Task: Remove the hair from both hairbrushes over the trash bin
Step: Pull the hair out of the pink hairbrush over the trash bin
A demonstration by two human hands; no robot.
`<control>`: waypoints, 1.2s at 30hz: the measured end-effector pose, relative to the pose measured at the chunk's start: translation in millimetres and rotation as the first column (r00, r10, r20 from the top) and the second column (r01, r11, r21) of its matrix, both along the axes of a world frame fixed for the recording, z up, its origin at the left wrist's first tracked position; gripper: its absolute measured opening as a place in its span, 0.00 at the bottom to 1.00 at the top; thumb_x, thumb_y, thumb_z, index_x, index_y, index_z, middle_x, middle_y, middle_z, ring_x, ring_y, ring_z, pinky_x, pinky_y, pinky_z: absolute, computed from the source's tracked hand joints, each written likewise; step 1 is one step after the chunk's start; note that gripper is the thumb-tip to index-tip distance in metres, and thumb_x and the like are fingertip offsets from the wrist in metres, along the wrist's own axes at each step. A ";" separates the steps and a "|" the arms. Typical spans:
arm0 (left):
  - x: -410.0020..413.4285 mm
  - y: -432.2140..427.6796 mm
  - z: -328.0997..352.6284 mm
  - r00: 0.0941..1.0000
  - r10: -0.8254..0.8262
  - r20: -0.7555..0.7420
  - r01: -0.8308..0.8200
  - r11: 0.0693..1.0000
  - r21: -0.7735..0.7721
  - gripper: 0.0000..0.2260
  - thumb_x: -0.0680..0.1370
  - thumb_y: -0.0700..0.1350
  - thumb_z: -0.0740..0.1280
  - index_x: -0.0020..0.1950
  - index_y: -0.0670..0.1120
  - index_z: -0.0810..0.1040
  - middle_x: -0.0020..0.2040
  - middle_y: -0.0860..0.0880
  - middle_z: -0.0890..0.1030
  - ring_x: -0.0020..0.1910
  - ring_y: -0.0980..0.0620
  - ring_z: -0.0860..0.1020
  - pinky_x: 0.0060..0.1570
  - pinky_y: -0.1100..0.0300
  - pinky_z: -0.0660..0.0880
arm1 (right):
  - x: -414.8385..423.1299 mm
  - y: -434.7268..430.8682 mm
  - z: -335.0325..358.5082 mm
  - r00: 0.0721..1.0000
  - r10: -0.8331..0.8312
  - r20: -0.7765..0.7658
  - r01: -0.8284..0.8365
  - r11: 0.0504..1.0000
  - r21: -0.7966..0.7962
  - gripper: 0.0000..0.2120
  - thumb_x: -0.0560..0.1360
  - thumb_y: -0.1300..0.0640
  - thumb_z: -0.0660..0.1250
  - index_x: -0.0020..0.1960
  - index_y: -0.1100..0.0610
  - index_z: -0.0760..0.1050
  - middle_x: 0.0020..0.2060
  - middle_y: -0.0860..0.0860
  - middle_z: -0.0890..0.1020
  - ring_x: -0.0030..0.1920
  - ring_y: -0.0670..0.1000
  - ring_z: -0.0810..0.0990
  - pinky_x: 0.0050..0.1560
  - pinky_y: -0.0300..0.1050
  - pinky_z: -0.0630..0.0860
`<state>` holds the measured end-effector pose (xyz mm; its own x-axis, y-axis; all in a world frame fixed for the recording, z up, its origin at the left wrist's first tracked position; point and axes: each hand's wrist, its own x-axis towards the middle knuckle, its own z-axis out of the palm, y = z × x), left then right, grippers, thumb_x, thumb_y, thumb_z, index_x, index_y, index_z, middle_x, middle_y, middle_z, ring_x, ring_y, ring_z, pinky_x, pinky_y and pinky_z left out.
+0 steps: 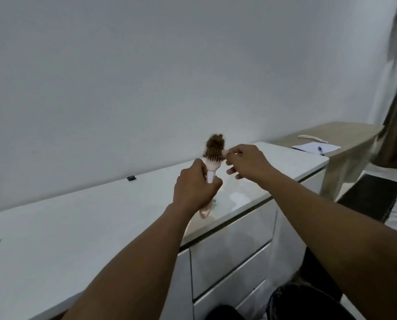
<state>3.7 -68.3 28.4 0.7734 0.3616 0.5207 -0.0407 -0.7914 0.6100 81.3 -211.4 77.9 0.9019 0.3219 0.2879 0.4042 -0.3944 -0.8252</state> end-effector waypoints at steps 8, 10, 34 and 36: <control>-0.8 -114.3 -29.2 0.966 -0.259 0.010 0.259 0.966 0.005 0.12 0.72 0.51 0.71 0.46 0.46 0.72 0.36 0.51 0.79 0.37 0.48 0.78 0.35 0.55 0.71 | -23.0 -123.8 -17.5 0.971 -0.199 -0.134 0.216 0.968 0.128 0.13 0.77 0.52 0.70 0.50 0.63 0.81 0.46 0.59 0.86 0.40 0.53 0.88 0.40 0.49 0.83; 0.9 -140.4 -40.3 0.949 -0.314 0.021 0.315 0.949 -0.020 0.11 0.72 0.49 0.71 0.45 0.47 0.71 0.36 0.51 0.79 0.36 0.48 0.78 0.36 0.54 0.72 | -26.5 -150.3 -29.6 0.958 -0.249 -0.143 0.267 0.955 0.127 0.11 0.77 0.54 0.70 0.49 0.62 0.81 0.46 0.59 0.86 0.40 0.55 0.88 0.39 0.48 0.82; 91.3 -246.1 -368.8 0.637 -0.487 -0.597 0.419 0.869 -0.262 0.12 0.70 0.51 0.72 0.45 0.46 0.73 0.37 0.49 0.81 0.38 0.46 0.80 0.37 0.52 0.76 | 37.8 -270.7 -407.1 0.658 -0.425 -0.621 0.510 0.859 -0.047 0.05 0.78 0.59 0.70 0.49 0.62 0.79 0.34 0.57 0.82 0.37 0.55 0.84 0.40 0.49 0.82; 98.5 -253.5 -394.8 0.596 -0.474 -0.648 0.382 0.877 -0.291 0.12 0.70 0.50 0.72 0.46 0.46 0.74 0.37 0.50 0.81 0.37 0.47 0.80 0.38 0.51 0.77 | 45.0 -276.5 -441.0 0.630 -0.439 -0.641 0.525 0.848 -0.065 0.05 0.77 0.59 0.71 0.44 0.59 0.79 0.32 0.54 0.81 0.33 0.51 0.83 0.37 0.47 0.82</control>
<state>102.2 -321.8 -366.4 0.9669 -0.0880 -0.2397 0.1045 -0.7202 0.6858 126.3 -487.9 -363.1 0.9017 -0.2080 -0.3790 -0.4252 -0.2683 -0.8645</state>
